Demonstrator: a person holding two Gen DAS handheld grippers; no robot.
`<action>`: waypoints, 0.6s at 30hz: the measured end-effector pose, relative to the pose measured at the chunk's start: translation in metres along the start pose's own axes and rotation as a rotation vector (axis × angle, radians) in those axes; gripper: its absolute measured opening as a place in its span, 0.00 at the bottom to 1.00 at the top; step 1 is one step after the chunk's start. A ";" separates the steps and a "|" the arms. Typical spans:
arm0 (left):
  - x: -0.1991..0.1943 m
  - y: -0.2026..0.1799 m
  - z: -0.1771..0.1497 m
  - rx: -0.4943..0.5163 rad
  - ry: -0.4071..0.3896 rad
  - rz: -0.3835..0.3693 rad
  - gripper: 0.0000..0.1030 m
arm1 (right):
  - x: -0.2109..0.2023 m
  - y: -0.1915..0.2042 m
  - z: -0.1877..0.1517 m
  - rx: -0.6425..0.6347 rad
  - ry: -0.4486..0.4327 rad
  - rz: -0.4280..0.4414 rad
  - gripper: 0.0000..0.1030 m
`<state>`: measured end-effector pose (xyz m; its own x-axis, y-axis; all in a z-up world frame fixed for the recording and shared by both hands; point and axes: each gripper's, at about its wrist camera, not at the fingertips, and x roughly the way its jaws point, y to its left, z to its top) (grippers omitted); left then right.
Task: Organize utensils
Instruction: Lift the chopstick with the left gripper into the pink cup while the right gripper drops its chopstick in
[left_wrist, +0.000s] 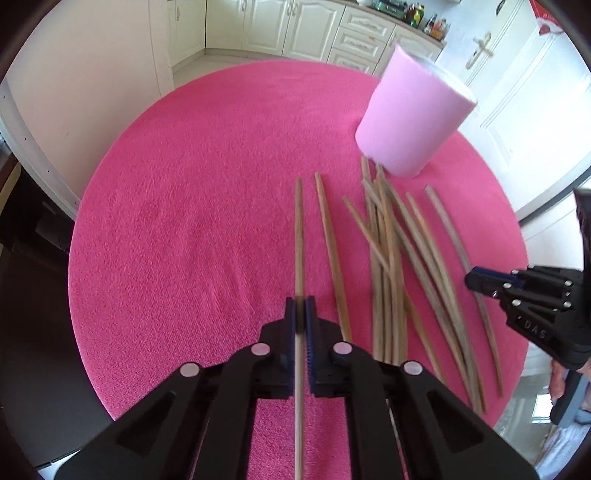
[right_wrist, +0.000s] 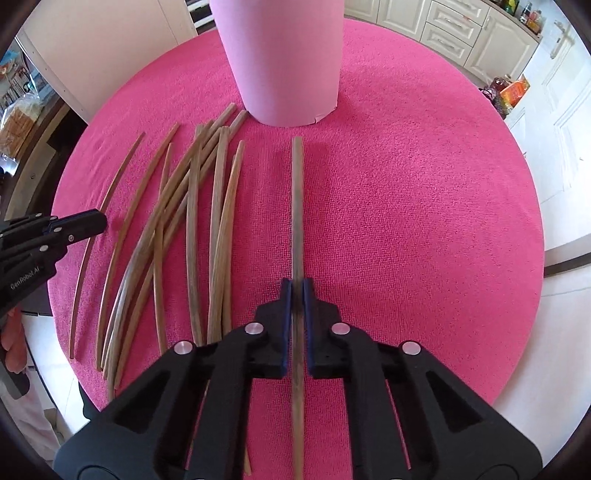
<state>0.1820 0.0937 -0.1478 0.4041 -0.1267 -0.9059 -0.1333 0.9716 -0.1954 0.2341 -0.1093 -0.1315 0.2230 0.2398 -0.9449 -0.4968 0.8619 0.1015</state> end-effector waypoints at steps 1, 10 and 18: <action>-0.004 -0.001 0.001 -0.006 -0.020 -0.004 0.05 | -0.003 -0.004 -0.001 0.010 -0.018 0.012 0.06; -0.079 -0.033 0.019 0.087 -0.409 -0.050 0.05 | -0.065 -0.033 -0.005 0.073 -0.316 0.144 0.06; -0.116 -0.082 0.059 0.190 -0.807 -0.114 0.05 | -0.139 -0.023 0.005 0.062 -0.748 0.179 0.06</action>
<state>0.1991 0.0403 -0.0045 0.9394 -0.1140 -0.3233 0.0726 0.9879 -0.1373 0.2182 -0.1600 -0.0007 0.6621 0.5971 -0.4528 -0.5355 0.7997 0.2714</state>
